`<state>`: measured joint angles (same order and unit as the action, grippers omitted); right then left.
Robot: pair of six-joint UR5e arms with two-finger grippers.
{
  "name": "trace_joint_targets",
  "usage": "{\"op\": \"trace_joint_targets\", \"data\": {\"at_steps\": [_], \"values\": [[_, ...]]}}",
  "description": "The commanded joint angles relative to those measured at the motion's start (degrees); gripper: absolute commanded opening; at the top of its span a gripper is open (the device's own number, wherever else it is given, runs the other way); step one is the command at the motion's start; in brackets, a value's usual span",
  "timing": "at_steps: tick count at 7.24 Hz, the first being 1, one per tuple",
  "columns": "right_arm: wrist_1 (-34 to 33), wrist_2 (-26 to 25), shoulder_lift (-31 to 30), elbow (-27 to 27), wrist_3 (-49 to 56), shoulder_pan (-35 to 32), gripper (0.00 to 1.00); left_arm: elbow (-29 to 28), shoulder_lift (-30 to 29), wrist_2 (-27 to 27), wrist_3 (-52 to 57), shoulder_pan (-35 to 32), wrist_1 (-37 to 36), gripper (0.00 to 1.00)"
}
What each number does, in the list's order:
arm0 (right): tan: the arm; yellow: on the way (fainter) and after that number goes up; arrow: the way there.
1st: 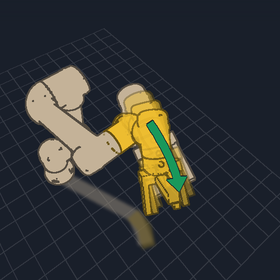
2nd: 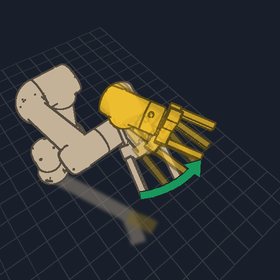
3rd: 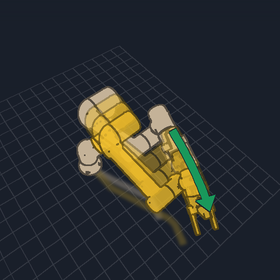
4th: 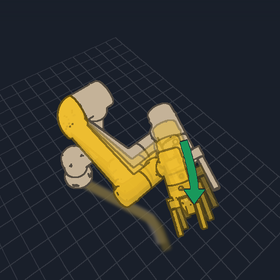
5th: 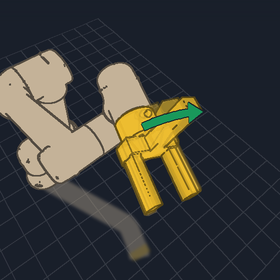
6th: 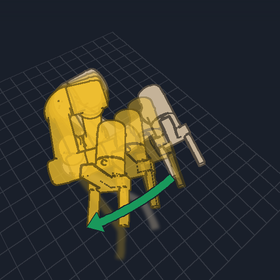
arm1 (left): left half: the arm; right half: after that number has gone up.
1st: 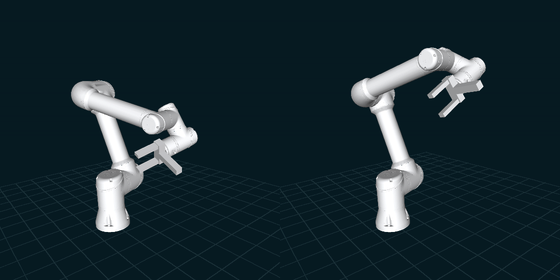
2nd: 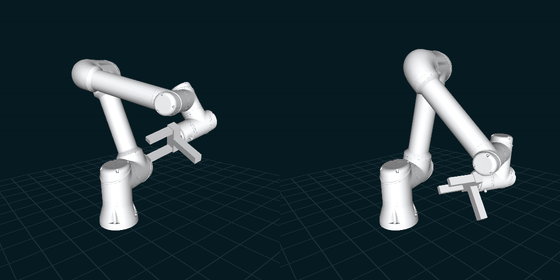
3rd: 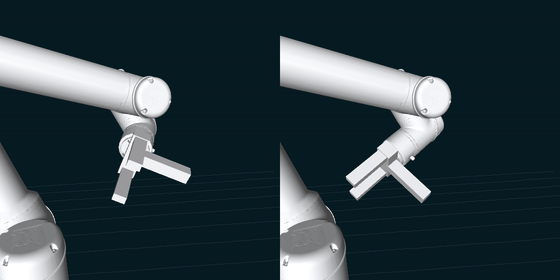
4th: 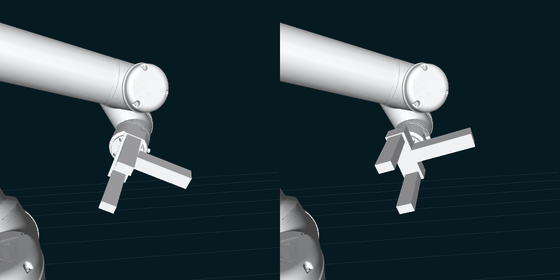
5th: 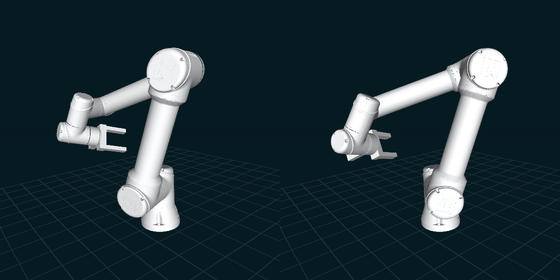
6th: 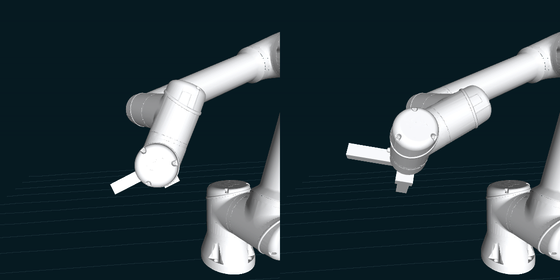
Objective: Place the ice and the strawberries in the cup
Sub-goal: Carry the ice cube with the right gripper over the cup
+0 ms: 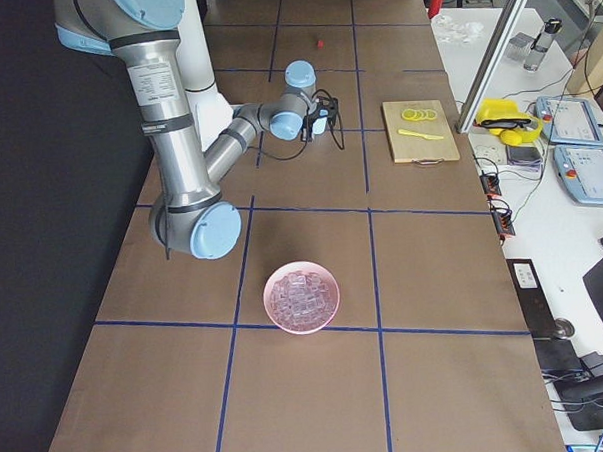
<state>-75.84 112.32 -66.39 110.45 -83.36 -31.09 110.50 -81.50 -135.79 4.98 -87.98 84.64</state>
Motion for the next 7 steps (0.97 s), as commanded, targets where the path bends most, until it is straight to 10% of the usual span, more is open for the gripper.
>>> {"op": "trace_joint_targets", "data": {"at_steps": [1, 5, 7], "values": [[-6.16, -7.36, 15.98, -9.85, -8.8, 5.68, 0.01, -0.11, 0.02, 0.0, 0.03, 0.0, 0.0, 1.0], [-6.25, -9.31, 19.2, -14.38, -9.28, 5.43, 0.05, 0.5, 0.11, 0.0, 0.03, 0.0, 0.0, 1.0], [-6.34, -10.02, 18.66, -15.26, -8.84, 5.87, 0.34, 0.42, 0.11, 0.0, 0.03, 0.0, 0.0, 1.0]]}}
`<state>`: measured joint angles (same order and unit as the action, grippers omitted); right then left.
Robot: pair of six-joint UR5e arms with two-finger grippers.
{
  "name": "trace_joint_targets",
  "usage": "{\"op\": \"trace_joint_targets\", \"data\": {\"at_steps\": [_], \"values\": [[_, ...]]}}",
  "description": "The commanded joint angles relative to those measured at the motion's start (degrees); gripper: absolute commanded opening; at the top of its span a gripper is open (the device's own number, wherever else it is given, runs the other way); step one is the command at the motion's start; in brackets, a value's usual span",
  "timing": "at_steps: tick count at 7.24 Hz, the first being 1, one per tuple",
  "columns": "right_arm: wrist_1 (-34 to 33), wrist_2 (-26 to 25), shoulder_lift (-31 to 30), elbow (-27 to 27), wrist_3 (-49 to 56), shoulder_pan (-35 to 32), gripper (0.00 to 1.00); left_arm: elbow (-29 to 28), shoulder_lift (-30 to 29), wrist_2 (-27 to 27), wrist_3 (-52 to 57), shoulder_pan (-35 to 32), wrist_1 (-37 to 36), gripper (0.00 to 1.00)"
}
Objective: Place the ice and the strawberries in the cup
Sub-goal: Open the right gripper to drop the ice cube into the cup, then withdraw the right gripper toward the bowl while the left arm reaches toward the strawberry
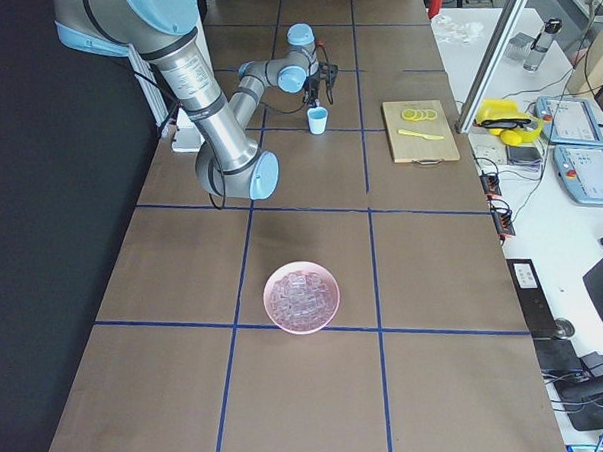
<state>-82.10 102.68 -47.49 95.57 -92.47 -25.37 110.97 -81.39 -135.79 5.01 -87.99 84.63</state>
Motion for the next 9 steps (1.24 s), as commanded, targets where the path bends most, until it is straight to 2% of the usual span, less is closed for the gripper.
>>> {"op": "trace_joint_targets", "data": {"at_steps": [1, 2, 4, 5, 6, 7, 8, 9], "values": [[-0.25, -0.37, -0.49, -0.47, 0.44, 0.15, 0.64, -0.05, 0.0, 0.0, 0.0, 0.02, 0.01, 1.0], [-0.43, -0.37, -0.5, -0.48, 0.53, -0.03, 0.72, -0.05, 0.0, 0.0, 0.0, 0.02, 0.01, 1.0], [-0.52, 0.5, -0.93, 0.13, 0.8, -1.42, 0.74, -0.58, -0.08, 0.0, 0.17, 0.02, 0.1, 1.0], [-0.61, 2.07, -2.59, 2.14, 0.89, -3.7, 0.9, -0.58, 0.0, 0.0, 0.18, 0.02, 0.1, 1.0], [-0.61, 5.74, -6.78, 6.42, 2.45, -7.38, 0.99, -0.75, -0.17, 0.0, 0.09, 0.45, 0.1, 1.0], [-1.13, 10.91, -12.48, 12.12, 7.95, -12.2, 0.99, -0.76, -0.43, 0.0, 0.09, 2.54, 1.58, 1.0], [-1.66, 15.49, -18.45, 17.05, 14.79, -16.77, 0.99, -0.76, -0.52, -0.09, -4.61, 5.26, 3.94, 1.0], [-1.75, 18.23, -25.3, 20.58, 21.3, -20.56, 0.99, -1.54, -0.44, 0.0, -6.22, 10.77, 8.75, 1.0]]}}
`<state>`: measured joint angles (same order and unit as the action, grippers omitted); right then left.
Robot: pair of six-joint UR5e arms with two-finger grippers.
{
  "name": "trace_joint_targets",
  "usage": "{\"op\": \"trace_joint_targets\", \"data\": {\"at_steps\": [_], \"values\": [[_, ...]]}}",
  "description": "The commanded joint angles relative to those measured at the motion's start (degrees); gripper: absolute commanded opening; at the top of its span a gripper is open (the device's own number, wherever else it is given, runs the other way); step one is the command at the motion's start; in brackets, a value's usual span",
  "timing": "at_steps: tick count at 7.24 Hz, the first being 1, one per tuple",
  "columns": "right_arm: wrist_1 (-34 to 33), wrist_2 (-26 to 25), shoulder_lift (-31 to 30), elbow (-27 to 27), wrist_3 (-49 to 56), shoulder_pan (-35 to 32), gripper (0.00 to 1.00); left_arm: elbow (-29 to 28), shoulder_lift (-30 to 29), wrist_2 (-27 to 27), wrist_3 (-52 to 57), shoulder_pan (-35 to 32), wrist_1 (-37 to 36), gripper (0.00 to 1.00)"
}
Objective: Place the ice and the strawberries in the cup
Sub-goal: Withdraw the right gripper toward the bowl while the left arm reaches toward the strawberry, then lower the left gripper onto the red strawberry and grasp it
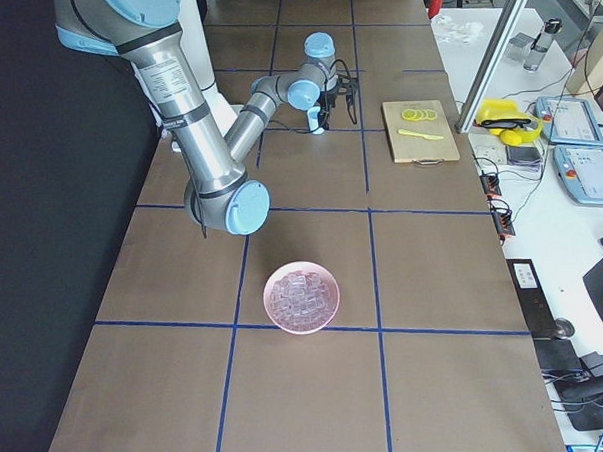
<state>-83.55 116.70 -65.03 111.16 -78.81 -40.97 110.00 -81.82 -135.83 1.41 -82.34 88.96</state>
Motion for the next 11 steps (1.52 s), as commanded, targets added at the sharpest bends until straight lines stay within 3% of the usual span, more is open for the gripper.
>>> {"op": "trace_joint_targets", "data": {"at_steps": [1, 3, 4, 5, 6, 11], "values": [[-0.29, 5.63, -12.88, 6.33, 14.49, -7.78, 0.99, -2.32, -0.1, 0.3, -8.64, 8.3, 8.55, 1.0], [-0.03, 6.79, -19.49, 6.44, 27.61, -12.62, 0.99, -7.92, -0.01, 0.92, -25.93, 15.44, 22.94, 1.0], [-0.03, 6.79, -20.91, 6.44, 29.83, -14.03, 0.99, -11.88, -0.36, 3.7, -33.15, 19.37, 30.67, 1.0], [0.23, 6.79, -22.49, 6.44, 32.29, -14.92, 0.99, -13.83, -1.49, 9.73, -40.79, 24.46, 35.01, 1.0], [0.23, 6.88, -22.68, 6.44, 32.84, -15.19, 0.99, -14.46, -2.64, 13.27, -45.66, 27.47, 35.14, 1.0], [0.32, 6.79, -22.77, 6.09, 32.84, -15.1, 0.99, -15.87, -3.7, 15.86, -46.76, 31.1, 35.14, 0.98]]}}
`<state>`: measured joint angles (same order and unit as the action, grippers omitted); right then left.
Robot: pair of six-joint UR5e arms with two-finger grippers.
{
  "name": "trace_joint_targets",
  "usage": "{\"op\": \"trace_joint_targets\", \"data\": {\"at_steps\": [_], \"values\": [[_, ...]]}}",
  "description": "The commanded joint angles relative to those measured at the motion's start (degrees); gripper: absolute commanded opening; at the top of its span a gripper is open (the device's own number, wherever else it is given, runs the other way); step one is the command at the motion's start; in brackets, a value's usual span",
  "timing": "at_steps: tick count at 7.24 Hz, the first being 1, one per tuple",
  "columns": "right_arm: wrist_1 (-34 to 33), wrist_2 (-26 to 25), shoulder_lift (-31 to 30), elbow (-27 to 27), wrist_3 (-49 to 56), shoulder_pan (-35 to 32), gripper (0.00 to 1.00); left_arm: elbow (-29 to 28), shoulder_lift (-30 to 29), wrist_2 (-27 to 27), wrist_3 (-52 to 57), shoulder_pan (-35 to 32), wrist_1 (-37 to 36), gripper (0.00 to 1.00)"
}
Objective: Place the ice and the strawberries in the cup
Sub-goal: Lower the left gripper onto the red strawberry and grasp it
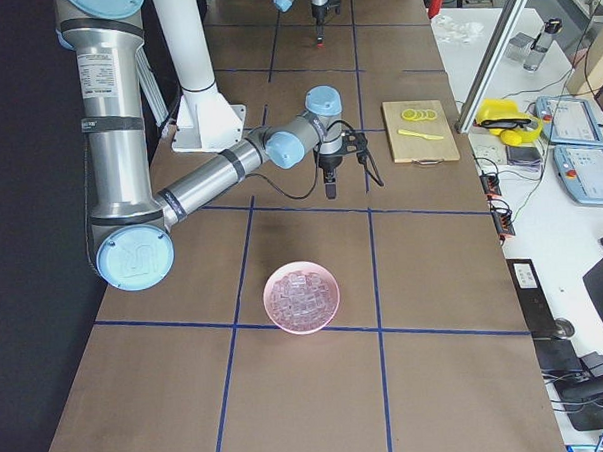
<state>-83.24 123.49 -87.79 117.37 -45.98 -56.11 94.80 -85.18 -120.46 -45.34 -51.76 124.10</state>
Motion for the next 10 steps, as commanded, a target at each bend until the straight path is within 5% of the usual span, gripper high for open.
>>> {"op": "trace_joint_targets", "data": {"at_steps": [1, 3, 4, 5, 6, 10], "values": [[0.0, 0.0, -0.01, -0.12, 0.01, 0.03, 0.99, -1.19, -0.43, 0.49, -0.01, 0.87, 0.08, 0.98], [0.09, 0.0, -0.01, 0.06, 0.01, 0.03, 0.99, -1.46, -1.04, 0.49, -0.01, 0.96, 0.0, 0.85], [0.01, 0.0, -0.01, 0.06, 0.01, 0.03, 0.99, -1.46, -1.13, 0.4, -0.1, 0.96, 0.0, 0.58], [0.0, 0.0, -0.01, 0.06, 0.01, 0.03, 0.99, -1.46, -1.04, 0.32, -0.19, 0.96, 0.0, 0.19], [0.0, 0.0, -0.01, 0.06, 0.01, 0.03, 0.99, -1.37, -1.04, -0.03, -0.19, 0.96, 0.0, 0.0], [-0.08, 0.61, 0.07, 0.67, 0.01, -0.4, 0.99, 6.06, -1.57, -5.8, -2.37, 0.69, -0.79, 0.0]]}}
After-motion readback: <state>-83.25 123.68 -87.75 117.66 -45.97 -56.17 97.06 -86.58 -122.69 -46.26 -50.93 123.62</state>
